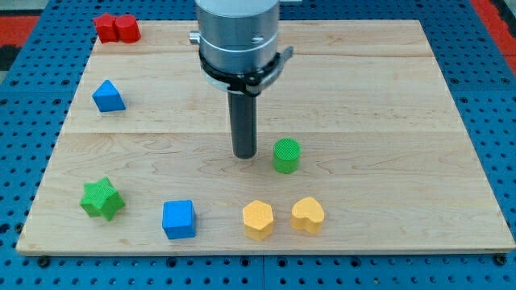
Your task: Push the the green circle slightly down
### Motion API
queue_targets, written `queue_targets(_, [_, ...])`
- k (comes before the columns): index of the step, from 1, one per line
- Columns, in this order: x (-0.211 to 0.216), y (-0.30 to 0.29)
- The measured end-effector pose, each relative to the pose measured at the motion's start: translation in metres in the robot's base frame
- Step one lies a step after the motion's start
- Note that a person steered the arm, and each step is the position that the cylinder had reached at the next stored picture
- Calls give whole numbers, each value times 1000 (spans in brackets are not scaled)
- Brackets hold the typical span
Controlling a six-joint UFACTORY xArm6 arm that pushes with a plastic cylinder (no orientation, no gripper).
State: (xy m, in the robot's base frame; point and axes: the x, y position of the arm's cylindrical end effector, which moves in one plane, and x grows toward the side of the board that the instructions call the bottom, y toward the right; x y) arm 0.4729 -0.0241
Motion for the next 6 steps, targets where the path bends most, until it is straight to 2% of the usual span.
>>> queue_targets(1, [-14, 21])
queue_targets(4, [3, 36])
queue_targets(5, [-20, 41])
queue_targets(6, [-22, 74])
